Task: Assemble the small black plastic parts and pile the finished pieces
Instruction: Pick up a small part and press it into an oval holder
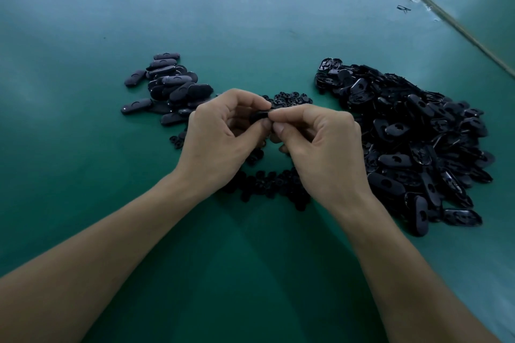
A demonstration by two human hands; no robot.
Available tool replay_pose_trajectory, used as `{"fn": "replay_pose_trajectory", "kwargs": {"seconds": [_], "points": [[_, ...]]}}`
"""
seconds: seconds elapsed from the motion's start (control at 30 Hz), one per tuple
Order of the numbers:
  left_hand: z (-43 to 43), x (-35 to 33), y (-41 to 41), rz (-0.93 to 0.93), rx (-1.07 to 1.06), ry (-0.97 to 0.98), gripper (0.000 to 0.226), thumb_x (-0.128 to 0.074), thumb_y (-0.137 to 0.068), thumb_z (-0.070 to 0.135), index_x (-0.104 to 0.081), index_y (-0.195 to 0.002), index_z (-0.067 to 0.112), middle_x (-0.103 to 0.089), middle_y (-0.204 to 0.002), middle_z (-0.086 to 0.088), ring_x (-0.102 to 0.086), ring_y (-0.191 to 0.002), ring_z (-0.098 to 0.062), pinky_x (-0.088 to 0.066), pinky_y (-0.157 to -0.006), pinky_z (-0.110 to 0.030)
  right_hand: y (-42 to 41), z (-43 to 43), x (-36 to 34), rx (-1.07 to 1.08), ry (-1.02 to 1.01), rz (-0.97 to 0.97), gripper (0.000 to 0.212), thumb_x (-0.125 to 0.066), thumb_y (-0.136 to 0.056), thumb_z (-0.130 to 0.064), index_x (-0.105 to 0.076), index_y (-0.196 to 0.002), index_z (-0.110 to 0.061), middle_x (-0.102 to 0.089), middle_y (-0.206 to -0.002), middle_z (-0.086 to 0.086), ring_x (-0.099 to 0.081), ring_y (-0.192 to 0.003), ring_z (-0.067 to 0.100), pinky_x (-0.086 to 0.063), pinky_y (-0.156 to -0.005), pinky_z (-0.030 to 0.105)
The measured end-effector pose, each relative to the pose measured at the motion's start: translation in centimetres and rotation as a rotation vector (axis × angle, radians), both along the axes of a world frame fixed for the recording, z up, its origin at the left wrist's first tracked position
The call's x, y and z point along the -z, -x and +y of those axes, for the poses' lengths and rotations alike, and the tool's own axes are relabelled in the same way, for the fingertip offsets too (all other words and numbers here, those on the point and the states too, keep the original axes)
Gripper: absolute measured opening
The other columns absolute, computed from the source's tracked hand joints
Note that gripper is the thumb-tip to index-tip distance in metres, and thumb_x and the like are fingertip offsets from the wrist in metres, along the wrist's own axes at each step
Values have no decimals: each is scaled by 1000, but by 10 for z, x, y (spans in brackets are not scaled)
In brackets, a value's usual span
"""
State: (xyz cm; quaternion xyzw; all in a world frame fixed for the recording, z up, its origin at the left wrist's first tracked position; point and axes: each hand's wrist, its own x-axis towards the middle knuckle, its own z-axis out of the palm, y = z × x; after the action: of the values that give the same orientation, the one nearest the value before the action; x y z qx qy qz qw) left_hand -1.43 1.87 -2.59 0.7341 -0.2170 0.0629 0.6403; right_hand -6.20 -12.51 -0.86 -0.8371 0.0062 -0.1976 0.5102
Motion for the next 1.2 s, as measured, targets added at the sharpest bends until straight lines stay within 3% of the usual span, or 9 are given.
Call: {"fn": "replay_pose_trajectory", "kwargs": {"seconds": [0.13, 0.2, 0.37, 0.47, 0.93, 1.2], "points": [[0, 1, -1, 16, 15, -3, 28, -72, -87, 1, -67, -94, 28, -74, -87, 10, -70, -79, -7, -55, -73, -23, 0, -5, -1, 15, 54, -45, 19, -74, -87, -9, -79, -97, -23, -72, -83, -15, -67, -70, -2, -47, -67, 9], [-1, 1, -1, 30, 33, 6, 29, -72, -88, 1, -66, -94, 29, -74, -87, 12, -69, -78, -6, -54, -73, -22, -1, -7, -1, 31, 91, -59, 24, -75, -86, -10, -77, -103, -28, -68, -89, -10, -65, -77, 2, -43, -69, 7], [0, 1, -1, 35, 43, -6, 25, -74, -85, 8, -67, -96, 30, -75, -85, 11, -70, -76, -8, -59, -74, -29, -3, -12, -2, -44, 43, -8, 22, -73, -88, -7, -77, -104, -22, -74, -92, -15, -70, -86, -1, -54, -82, 17], [0, 2, -1, 49, 37, 22, 23, -76, -82, 13, -69, -97, 28, -75, -83, 5, -71, -75, -11, -61, -74, -30, -4, -15, -2, -63, 2, 6, 18, -76, -87, -7, -76, -97, -23, -74, -86, -16, -70, -81, -2, -54, -79, 16], [-1, 3, -2, 26, 58, 21, 30, -77, -84, 0, -71, -97, 26, -76, -83, 14, -72, -72, -7, -58, -72, -20, -2, -15, -6, -85, 44, 120, 15, -68, -92, -15, -65, -89, -29, -68, -77, -10, -61, -69, 2, -53, -69, 23], [1, 1, -1, 22, 38, 30, 27, -81, -79, 1, -73, -91, 25, -77, -82, 8, -73, -71, -11, -60, -72, -24, -1, -16, -7, -72, 39, 107, 16, -73, -90, -15, -69, -89, -31, -72, -78, -9, -67, -73, 7, -59, -75, 34]]}}
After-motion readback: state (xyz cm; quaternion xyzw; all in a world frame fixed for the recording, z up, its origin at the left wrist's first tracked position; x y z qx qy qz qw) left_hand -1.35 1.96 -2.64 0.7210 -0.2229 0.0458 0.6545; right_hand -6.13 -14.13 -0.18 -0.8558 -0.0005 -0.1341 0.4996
